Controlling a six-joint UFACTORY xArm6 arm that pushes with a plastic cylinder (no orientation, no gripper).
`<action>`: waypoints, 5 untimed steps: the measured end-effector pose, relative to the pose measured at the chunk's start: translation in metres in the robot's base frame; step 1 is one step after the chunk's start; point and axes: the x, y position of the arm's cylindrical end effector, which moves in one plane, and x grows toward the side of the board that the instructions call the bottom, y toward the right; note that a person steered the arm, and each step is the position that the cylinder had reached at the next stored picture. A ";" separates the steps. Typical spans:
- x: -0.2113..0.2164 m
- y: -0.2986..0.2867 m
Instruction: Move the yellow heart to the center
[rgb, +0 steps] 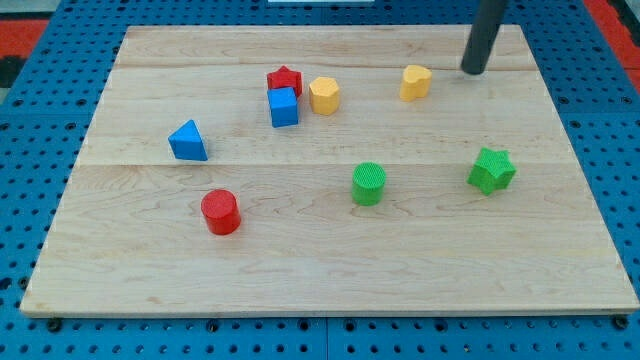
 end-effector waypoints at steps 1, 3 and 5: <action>0.005 -0.043; -0.013 -0.040; 0.029 -0.108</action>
